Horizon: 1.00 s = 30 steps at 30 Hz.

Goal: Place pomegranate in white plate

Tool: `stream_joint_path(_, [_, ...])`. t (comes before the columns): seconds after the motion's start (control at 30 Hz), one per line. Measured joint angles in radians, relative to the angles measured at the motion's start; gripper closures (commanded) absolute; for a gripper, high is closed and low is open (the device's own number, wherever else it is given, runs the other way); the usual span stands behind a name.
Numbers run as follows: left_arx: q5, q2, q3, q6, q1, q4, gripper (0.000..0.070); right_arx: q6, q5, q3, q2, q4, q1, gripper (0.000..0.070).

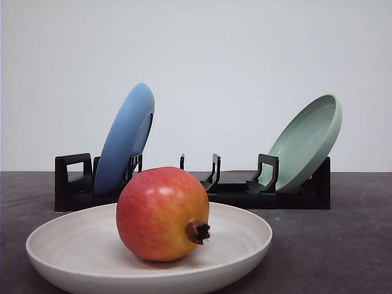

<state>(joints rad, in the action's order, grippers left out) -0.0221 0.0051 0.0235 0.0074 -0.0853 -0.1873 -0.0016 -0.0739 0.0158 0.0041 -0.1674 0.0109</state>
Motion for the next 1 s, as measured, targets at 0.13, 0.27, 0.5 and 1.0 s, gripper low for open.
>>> stream_joint_path(0.13, [0.000,0.000,0.000,0.000,0.000,0.000,0.0700,-0.042,-0.001,0.000,0.000,-0.002,0.000,0.0654])
stream_joint_path(0.27, [0.000,0.000,0.000,0.000,0.000,0.000,0.0700,-0.051,-0.001,0.000,0.000,-0.001,0.000,0.0654])
stream_joint_path(0.5, [0.000,0.000,0.000,0.000,0.000,0.000,0.0700,-0.054,-0.001,0.000,0.000,0.002,0.000,0.0654])
stream_joint_path(1.0, [0.000,0.000,0.000,0.000,0.000,0.000,0.0700,-0.054,-0.001,0.000,0.000,0.002,0.000,0.0654])
